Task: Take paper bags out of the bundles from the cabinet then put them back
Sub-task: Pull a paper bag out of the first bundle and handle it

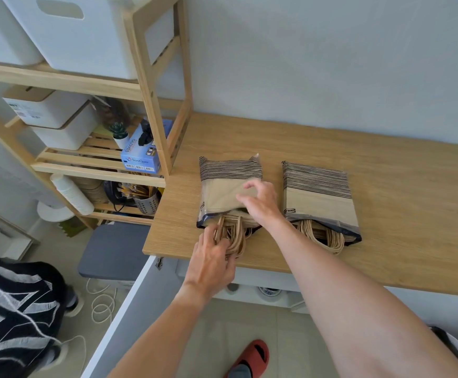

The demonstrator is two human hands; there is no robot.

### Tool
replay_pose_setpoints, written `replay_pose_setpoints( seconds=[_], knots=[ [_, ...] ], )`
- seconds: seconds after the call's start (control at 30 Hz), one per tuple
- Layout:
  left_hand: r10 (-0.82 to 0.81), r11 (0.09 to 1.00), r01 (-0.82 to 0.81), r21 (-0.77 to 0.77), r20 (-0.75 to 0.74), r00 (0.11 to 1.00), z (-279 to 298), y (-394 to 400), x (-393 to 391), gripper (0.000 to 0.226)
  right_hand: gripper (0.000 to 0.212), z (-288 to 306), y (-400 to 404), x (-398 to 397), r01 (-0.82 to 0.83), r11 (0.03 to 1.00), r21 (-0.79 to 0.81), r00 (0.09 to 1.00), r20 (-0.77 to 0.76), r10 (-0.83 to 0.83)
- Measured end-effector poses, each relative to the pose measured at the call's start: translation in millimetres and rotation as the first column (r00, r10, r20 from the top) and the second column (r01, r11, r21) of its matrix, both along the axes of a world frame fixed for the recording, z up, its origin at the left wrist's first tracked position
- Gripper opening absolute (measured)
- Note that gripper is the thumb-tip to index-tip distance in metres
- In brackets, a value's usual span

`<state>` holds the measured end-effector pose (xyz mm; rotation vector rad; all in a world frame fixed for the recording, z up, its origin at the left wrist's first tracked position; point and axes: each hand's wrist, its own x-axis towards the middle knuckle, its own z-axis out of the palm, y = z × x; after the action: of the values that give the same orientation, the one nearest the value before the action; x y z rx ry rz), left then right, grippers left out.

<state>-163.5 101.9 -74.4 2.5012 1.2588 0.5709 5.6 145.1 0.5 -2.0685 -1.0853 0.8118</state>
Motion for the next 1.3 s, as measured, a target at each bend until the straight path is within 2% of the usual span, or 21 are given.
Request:
replay_pose_setpoints(
  seconds=[0.1, 0.13, 0.2, 0.33, 0.4, 0.53, 0.6, 0.7, 0.77, 0.83, 0.87, 0.93, 1.03, 1.13, 1.2, 1.27, 1.3],
  knots=[
    [0.002, 0.999, -0.004, -0.042, -0.031, 1.0, 3.6, 3.4, -4.6, 0.035, 0.085, -16.4, 0.5, 9.0, 0.132, 0.974, -0.185, 0.989, -0.047, -0.143],
    [0.003, 0.998, -0.005, -0.063, -0.028, 1.0, 3.6, 4.2, -3.8, 0.032, 0.098, -21.9, 1.1, 9.7, 0.146, 0.96, -0.239, 0.98, -0.095, -0.173],
    [0.0, 0.995, -0.001, -0.104, -0.007, 1.0, 3.5, 3.9, 0.0, 0.018, 0.107, -29.4, 2.2, 10.3, 0.161, 0.949, -0.271, 0.968, -0.146, -0.206],
    [0.021, 0.992, -0.012, -0.126, 0.074, 0.997, 9.2, -10.3, 20.9, 0.035, 0.109, -29.5, 9.4, 9.0, 0.21, 0.948, -0.238, 0.967, -0.091, -0.237],
    [0.028, 0.989, -0.013, -0.144, 0.103, 0.994, 9.4, -17.7, 24.5, 0.036, 0.109, -29.0, 15.3, 9.0, 0.203, 0.948, -0.244, 0.966, -0.106, -0.234],
    [0.038, 0.989, -0.031, -0.144, 0.049, 0.998, 0.2, -17.8, 1.5, 0.016, 0.115, -31.1, 18.2, 11.0, 0.157, 0.948, -0.276, 0.938, -0.259, -0.23],
    [0.08, 0.987, -0.081, -0.138, -0.011, 0.997, -4.3, -15.9, -11.2, 0.02, 0.114, -30.2, 12.8, 13.0, 0.113, 0.954, -0.279, 0.921, -0.33, -0.205],
    [0.103, 0.985, -0.104, -0.138, -0.019, 0.995, -6.8, -11.0, -19.1, 0.015, 0.111, -28.7, 4.1, 10.7, 0.1, 0.969, -0.225, 0.833, -0.514, -0.206],
    [0.132, 0.972, -0.13, -0.197, -0.007, 0.991, -5.2, -1.9, -19.8, 0.013, 0.099, -28.7, -1.9, 8.8, 0.197, 0.966, -0.169, 0.705, -0.66, -0.259],
    [0.183, 0.954, -0.173, -0.246, 0.018, 0.983, 0.4, 12.0, -20.0, 0.013, 0.066, -25.4, -6.8, 5.1, 0.333, 0.927, -0.173, 0.598, -0.722, -0.349],
    [0.207, 0.947, -0.19, -0.261, 0.039, 0.978, 5.2, 19.8, -19.6, 0.013, 0.058, -26.0, -7.3, 1.9, 0.36, 0.912, -0.197, 0.611, -0.689, -0.39],
    [0.237, 0.94, -0.206, -0.271, 0.085, 0.968, 16.1, 34.3, -18.3, 0.017, 0.053, -27.2, -4.2, -9.1, 0.34, 0.901, -0.269, 0.632, -0.644, -0.431],
    [0.178, 0.952, -0.133, -0.276, 0.148, 0.973, 30.1, 46.9, -16.8, 0.025, 0.051, -28.7, 8.6, -27.5, 0.307, 0.913, -0.27, 0.554, -0.729, -0.402],
    [0.107, 0.982, -0.055, -0.181, 0.288, 0.952, 31.9, 48.2, -24.1, 0.014, 0.045, -29.4, 26.2, -33.4, 0.362, 0.905, -0.222, 0.499, -0.775, -0.389],
    [0.099, 0.992, -0.07, -0.11, 0.295, 0.95, 22.8, 42.5, -32.9, 0.012, 0.049, -30.5, 35.2, -34.5, 0.364, 0.907, -0.212, 0.484, -0.789, -0.378],
    [0.144, 0.988, -0.125, -0.091, 0.248, 0.958, 10.6, 33.7, -43.0, 0.015, 0.067, -33.8, 40.1, -37.1, 0.329, 0.917, -0.225, 0.512, -0.773, -0.373],
    [0.167, 0.982, -0.137, -0.13, 0.256, 0.952, 6.2, 29.0, -47.6, 0.016, 0.079, -42.1, 42.3, -36.4, 0.289, 0.927, -0.238, 0.53, -0.767, -0.362]
  ],
)
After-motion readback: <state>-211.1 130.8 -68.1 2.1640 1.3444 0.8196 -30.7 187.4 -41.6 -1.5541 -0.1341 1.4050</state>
